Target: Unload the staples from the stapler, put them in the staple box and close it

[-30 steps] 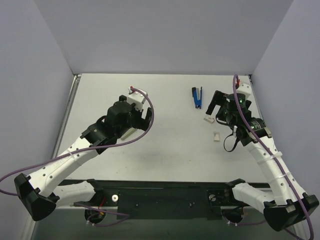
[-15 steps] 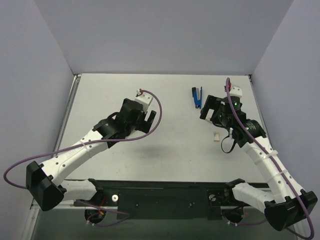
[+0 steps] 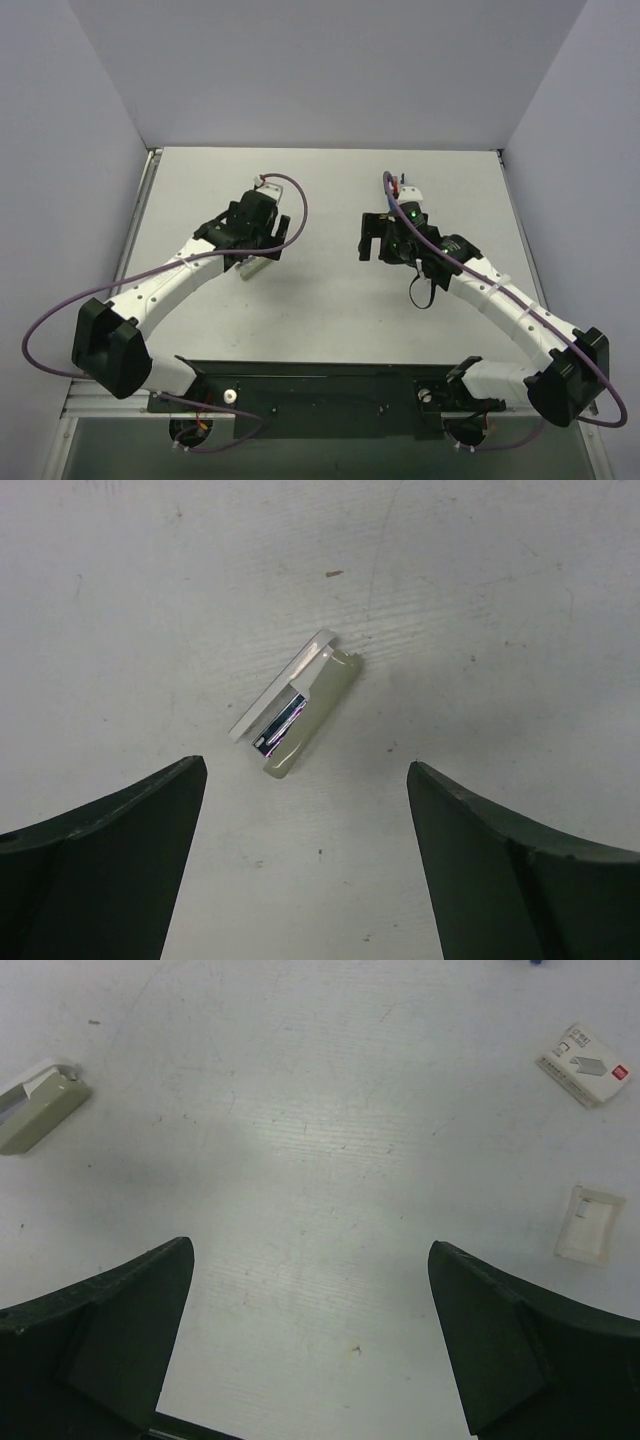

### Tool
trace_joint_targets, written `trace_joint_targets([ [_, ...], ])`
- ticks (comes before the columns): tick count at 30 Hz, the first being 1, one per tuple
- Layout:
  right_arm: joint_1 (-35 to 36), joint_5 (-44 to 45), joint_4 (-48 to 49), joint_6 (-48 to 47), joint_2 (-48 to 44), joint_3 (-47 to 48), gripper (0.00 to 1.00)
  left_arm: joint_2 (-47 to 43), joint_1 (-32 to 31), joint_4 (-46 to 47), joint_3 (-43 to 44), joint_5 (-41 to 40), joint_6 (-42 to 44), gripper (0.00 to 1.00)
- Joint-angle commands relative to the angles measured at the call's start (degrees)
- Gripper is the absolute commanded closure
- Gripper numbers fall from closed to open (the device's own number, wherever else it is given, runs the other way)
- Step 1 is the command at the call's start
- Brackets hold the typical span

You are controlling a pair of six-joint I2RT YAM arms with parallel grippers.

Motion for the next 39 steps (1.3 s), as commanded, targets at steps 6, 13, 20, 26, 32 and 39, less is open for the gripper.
trace_joint_targets([
  [6, 3.0, -1.3, 4.6, 1.5, 1.5, -2.8, 0.03, 8.3, 4.6, -0.7, 1.0, 0.7, -1.6, 0.19],
  [13, 3.5, -4.1, 6.7, 1.9, 1.8, -4.7, 0.03, 13.6, 8.2, -1.5, 2.0, 0.2, -1.1, 0.39],
  [20, 3.7, -3.8, 8.4, 1.1, 0.3, -5.9, 0.03, 17.1, 10.4, -1.2, 2.9, 0.5, -0.2, 0.49],
  [26, 3.8, -4.9, 9.5, 1.5, -0.8, -6.8, 0.03, 19.2, 13.8, -1.3, 4.4, 0.8, -1.6, 0.57],
  [32, 3.7, -5.2, 9.7, 1.6, -1.0, -7.7, 0.03, 21.3, 16.2, -1.2, 5.6, 0.5, -2.9, 0.66],
  [39, 3.7, -5.6, 9.7, 1.5, -1.2, -7.4, 0.03, 25.6, 16.2, -3.0, 6.7, 1.3, -2.8, 0.78],
])
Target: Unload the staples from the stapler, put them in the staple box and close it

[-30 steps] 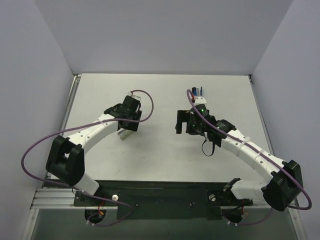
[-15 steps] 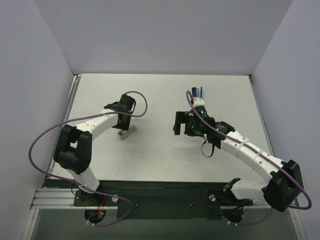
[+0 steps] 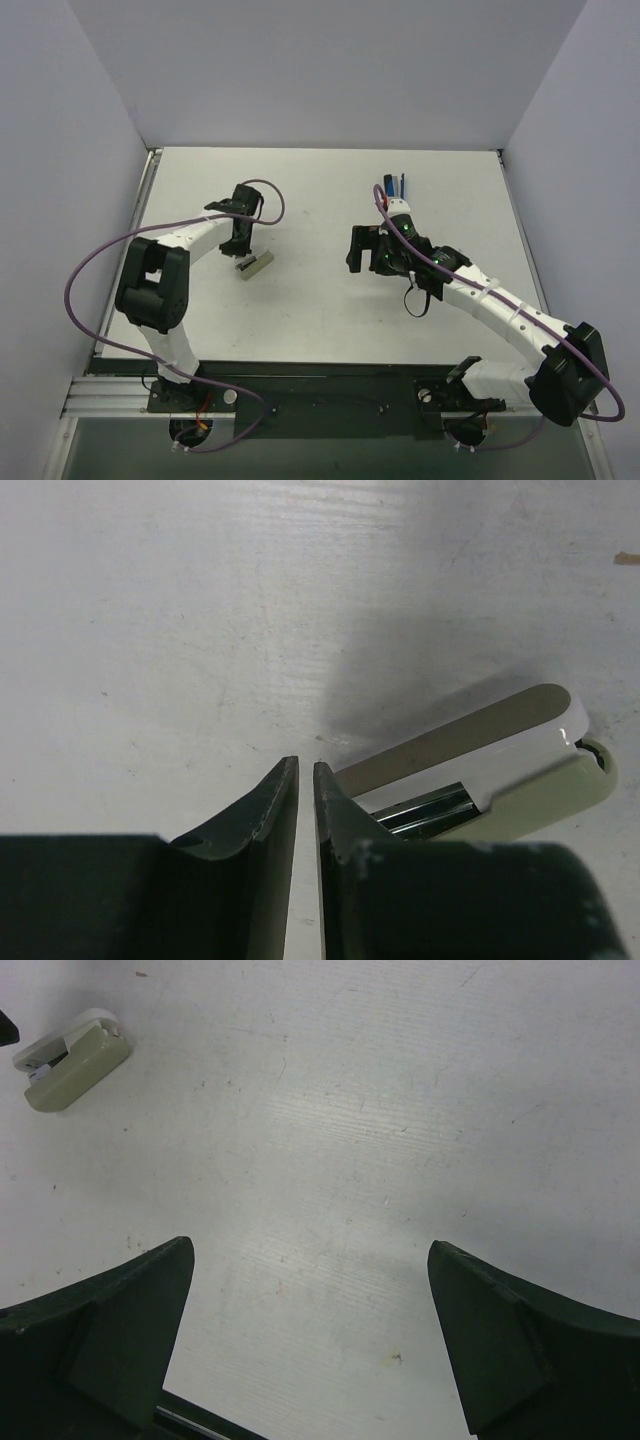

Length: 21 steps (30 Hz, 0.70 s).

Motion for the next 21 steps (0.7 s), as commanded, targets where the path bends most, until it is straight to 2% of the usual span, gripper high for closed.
trace_joint_targets([
  [1, 0.3, -1.0, 1.0, 0.1, -1.5, -0.1, 0.03, 2.7, 0.1, -1.6, 2.9, 0.8, -0.7, 0.78],
  [10, 0.5, -1.0, 0.5, -0.1, -1.7, -0.1, 0.03, 2.9, -1.6, -4.9, 2.9, 2.8, -1.2, 0.97],
  [21, 0.5, -0.9, -0.3, 0.0, -2.3, -0.2, 0.03, 4.0, -10.4, -7.4, 2.3, 4.1, -3.1, 1.0],
])
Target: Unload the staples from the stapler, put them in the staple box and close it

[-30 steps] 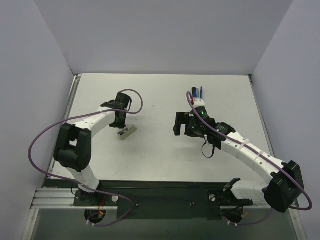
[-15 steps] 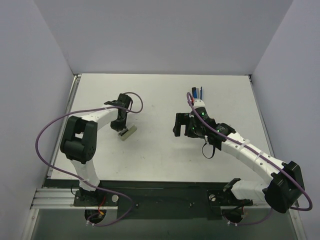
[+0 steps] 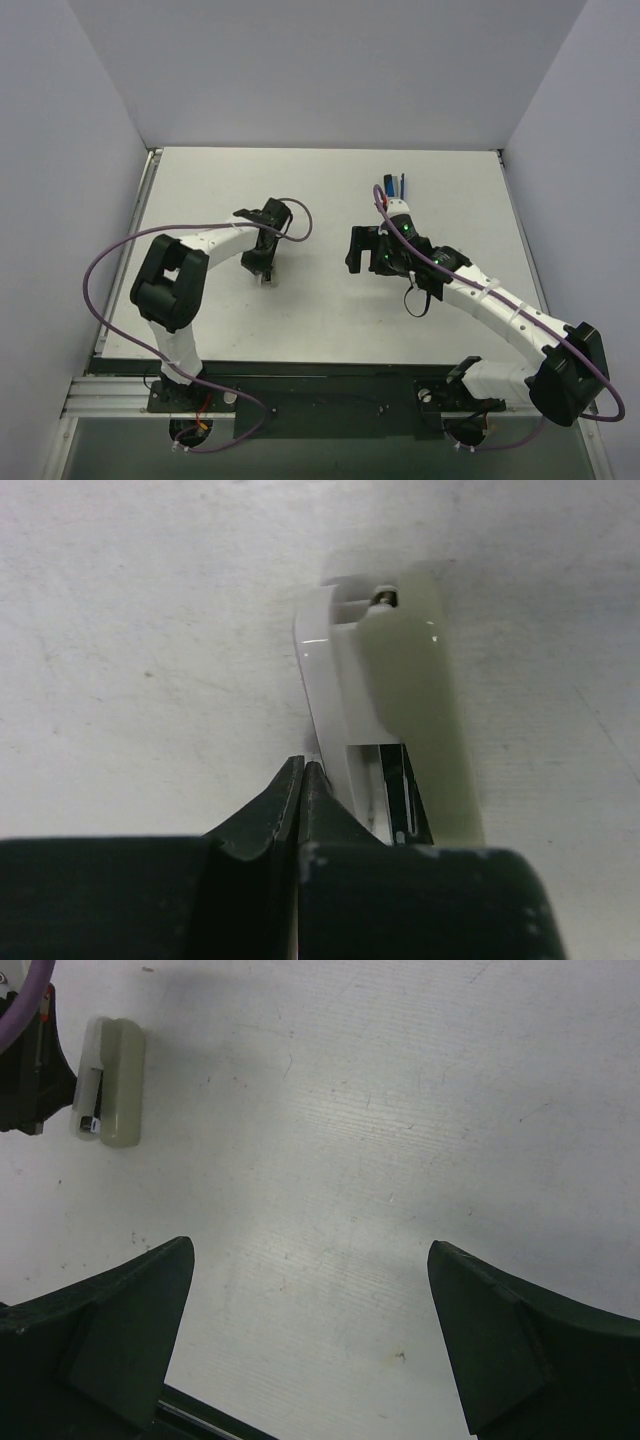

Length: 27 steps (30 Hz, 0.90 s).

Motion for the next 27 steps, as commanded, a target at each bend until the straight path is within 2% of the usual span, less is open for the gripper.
trace_joint_targets([
  [1, 0.4, 0.1, -0.4, 0.1, -2.4, -0.5, 0.03, 0.1, -1.5, -1.6, 1.2, 2.3, -1.9, 1.0],
  [11, 0.5, 2.0, -2.0, -0.4, -4.1, -1.0, 0.03, 0.5, -6.7, 2.4, -1.5, 12.0, -6.9, 1.0],
  [16, 0.4, 3.0, -3.0, -0.8, -5.1, -0.9, 0.03, 0.8, -8.7, 4.8, -1.8, 14.2, -8.5, 1.0],
  [27, 0.3, 6.3, -4.9, -1.0, -7.8, -1.6, 0.03, 3.7, -10.8, 9.3, 3.5, 17.5, -9.1, 1.0],
])
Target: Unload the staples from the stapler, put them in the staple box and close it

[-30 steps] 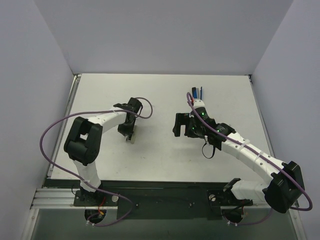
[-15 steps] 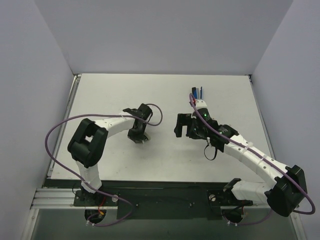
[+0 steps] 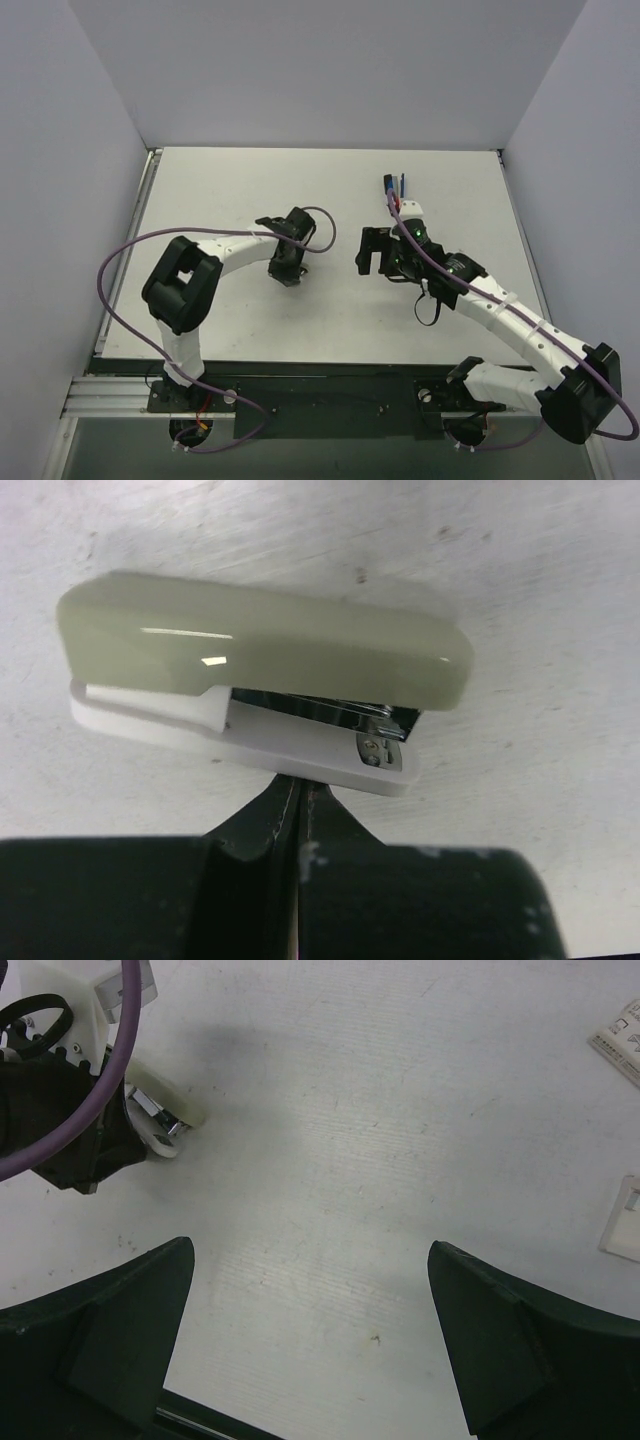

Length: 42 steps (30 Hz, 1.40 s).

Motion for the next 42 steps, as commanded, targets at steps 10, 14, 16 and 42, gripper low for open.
trace_joint_targets([
  [10, -0.4, 4.2, -3.1, -0.6, -3.5, -0.9, 0.03, 8.5, -2.0, 8.7, 13.7, 3.4, -1.0, 1.0],
  [14, -0.6, 4.4, -3.3, -0.6, -3.5, -0.7, 0.03, 12.2, -1.1, 8.1, 18.6, 2.1, 0.0, 1.0],
  [16, -0.7, 4.3, -3.3, -0.5, -3.4, -0.5, 0.03, 13.6, -0.1, 7.9, 20.7, 1.1, 0.3, 1.0],
  [42, -0.5, -1.4, 0.6, 2.3, 4.5, 2.0, 0.02, -10.4, 5.9, 3.0, 10.6, -11.4, -4.8, 0.68],
])
